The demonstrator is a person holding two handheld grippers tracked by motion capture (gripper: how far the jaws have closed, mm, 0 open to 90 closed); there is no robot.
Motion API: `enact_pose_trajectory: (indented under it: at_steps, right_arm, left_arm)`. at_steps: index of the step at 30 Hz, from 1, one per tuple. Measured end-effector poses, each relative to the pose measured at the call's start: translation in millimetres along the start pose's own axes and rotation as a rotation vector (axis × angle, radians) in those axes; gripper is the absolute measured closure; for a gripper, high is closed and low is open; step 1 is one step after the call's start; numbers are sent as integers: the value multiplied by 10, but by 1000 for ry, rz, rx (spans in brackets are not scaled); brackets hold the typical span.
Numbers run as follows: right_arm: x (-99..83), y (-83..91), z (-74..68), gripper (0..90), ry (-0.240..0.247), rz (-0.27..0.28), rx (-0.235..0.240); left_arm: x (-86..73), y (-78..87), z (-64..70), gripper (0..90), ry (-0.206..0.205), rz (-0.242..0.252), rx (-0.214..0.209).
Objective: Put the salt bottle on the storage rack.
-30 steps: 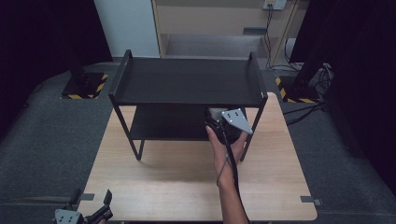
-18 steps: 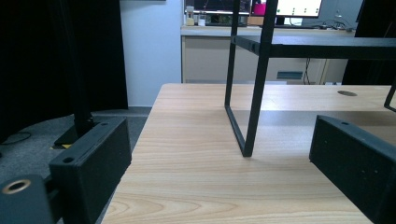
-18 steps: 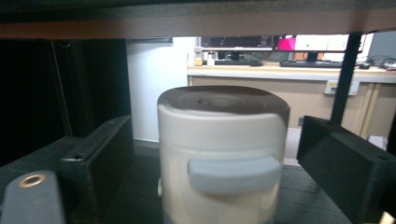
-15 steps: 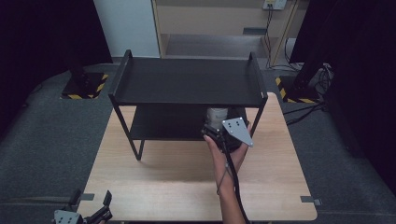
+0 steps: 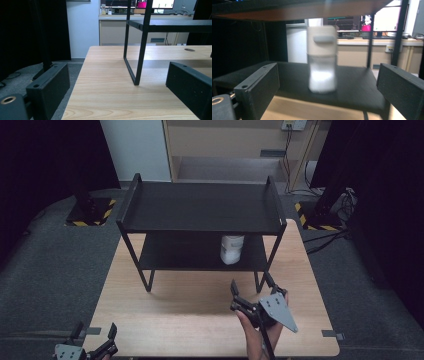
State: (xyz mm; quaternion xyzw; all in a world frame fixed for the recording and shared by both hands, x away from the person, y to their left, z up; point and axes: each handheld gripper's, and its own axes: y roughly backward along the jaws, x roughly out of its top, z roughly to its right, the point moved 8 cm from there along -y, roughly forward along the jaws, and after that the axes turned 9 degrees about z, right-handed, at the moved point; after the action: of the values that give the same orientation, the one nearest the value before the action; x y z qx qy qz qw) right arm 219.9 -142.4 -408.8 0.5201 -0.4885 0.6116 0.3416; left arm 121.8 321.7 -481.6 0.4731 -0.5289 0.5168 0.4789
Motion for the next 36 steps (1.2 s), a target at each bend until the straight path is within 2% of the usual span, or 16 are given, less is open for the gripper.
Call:
enact_pose_trajectory:
  at_steps: [8, 15, 22, 36]
  right_arm:
    - [-230, 500, 271, 47, -33, -20, -74]
    - [-382, 704, 428, 49, -28, -57, -101]
    - [-490, 884, 547, 53, -48, -58, -119]
    - [-577, 1105, 794, 54, -65, -82, -145]
  left_arm:
    - [-11, -47, -24, 44, -13, -3, 1]
    - [-4, -86, -51, 44, -23, 1, 2]
    - [1, -97, -73, 44, -31, 3, 8]
    - [-4, -127, -113, 39, -36, 3, -3]
